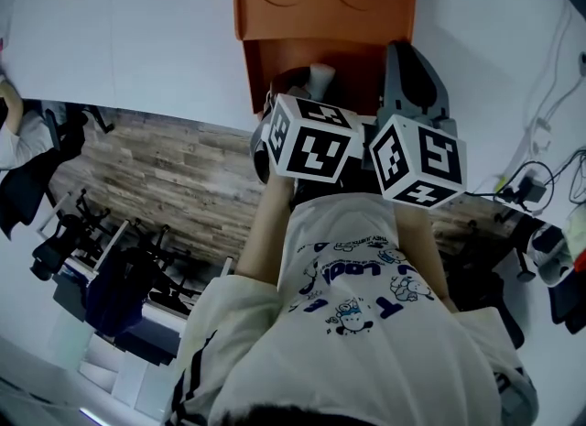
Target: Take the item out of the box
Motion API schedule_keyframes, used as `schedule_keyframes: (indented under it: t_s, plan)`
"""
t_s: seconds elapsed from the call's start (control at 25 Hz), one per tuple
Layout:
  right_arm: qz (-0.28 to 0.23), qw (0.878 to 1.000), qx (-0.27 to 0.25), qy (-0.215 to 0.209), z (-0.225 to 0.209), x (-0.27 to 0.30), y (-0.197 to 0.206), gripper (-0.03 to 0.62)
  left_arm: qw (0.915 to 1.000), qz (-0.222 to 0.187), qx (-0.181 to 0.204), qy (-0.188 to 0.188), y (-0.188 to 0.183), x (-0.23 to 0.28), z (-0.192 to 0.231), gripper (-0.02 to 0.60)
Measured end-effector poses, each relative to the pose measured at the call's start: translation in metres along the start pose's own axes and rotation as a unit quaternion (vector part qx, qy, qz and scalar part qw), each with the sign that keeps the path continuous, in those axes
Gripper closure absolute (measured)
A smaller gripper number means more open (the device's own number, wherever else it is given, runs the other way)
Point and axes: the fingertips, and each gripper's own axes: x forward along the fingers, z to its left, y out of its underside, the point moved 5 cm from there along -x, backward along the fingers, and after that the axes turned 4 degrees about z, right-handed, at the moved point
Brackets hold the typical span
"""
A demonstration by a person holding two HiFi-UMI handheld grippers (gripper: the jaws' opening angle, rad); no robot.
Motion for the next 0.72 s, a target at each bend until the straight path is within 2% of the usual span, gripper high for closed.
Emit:
schedule_keyframes:
  t_s: [0.48, 0.72]
  plan:
    - [-0.015, 1.000, -0.016, 0.002, 0.023, -0.013, -0.010, 0.528, 0.9979, -0.063, -0.010, 0.009, -0.008, -0.034, 0.010, 0.393]
    - [-0.028, 0.999, -0.030, -0.007, 0.045, -0.022, -0.019, 0.530, 0.9946, -0.102, -0.020, 0.000, -0.009, -0.057, 0.020, 0.393]
